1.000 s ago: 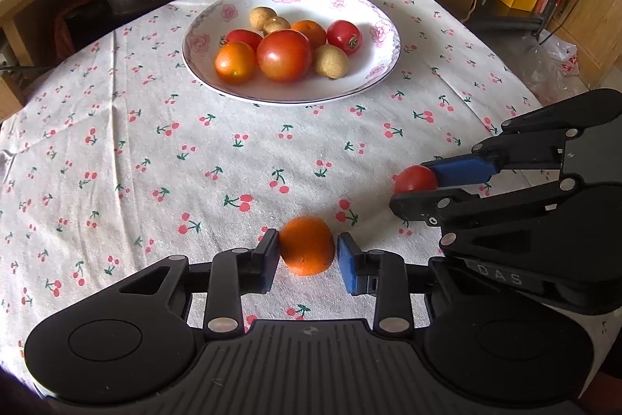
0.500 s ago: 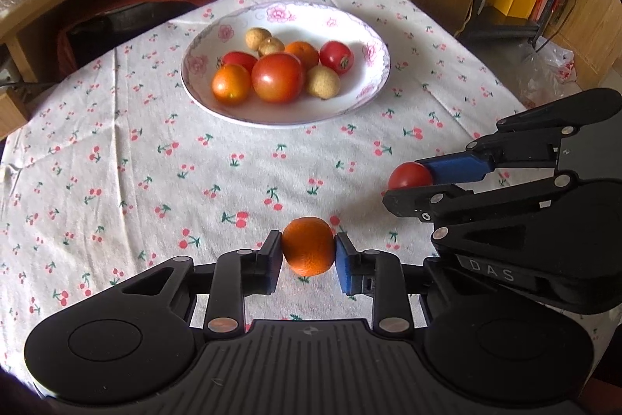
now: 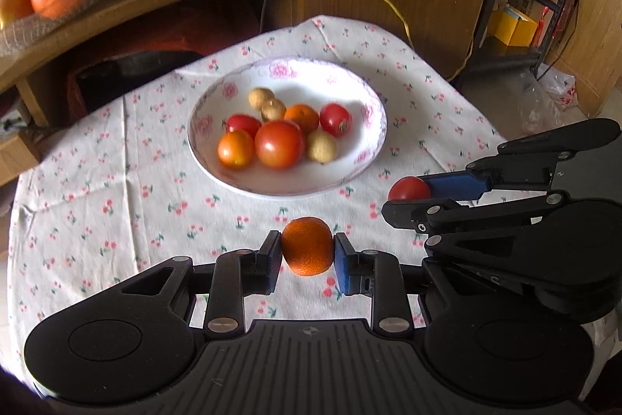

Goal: Organize fruits
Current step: 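Carry the tangerine in the left tool and tomato in the right tool over the bowl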

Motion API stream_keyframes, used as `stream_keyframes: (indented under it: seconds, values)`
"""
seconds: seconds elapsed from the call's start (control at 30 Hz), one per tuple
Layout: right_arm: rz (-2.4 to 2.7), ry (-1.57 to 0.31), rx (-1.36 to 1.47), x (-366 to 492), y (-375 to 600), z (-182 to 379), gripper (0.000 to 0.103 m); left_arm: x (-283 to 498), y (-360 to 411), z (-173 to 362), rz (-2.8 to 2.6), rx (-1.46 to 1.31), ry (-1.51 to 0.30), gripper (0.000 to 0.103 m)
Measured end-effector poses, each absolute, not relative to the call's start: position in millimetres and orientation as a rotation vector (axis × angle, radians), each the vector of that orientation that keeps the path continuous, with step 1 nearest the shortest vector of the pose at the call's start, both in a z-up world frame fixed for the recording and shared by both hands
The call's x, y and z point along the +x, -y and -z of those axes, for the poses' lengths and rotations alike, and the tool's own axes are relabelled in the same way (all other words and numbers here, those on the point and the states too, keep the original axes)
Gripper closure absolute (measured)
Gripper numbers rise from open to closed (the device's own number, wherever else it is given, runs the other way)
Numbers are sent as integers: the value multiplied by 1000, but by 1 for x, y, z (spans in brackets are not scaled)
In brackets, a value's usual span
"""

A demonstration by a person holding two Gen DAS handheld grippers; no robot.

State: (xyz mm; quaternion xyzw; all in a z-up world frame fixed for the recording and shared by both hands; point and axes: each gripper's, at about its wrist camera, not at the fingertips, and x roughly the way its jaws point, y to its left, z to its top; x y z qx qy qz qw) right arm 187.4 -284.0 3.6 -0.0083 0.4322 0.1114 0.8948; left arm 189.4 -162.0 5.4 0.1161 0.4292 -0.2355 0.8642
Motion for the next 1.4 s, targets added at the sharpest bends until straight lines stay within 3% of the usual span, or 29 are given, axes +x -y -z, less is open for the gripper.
stream_keyframes:
  seconds: [0.67,1.4]
  values:
    - [-171,-813,52,226,298,-22,77,227,172,-26,455,212,-823,68]
    - [-152,-821,77,283,306,-7,77,279,181,-14,414,199,-832,69]
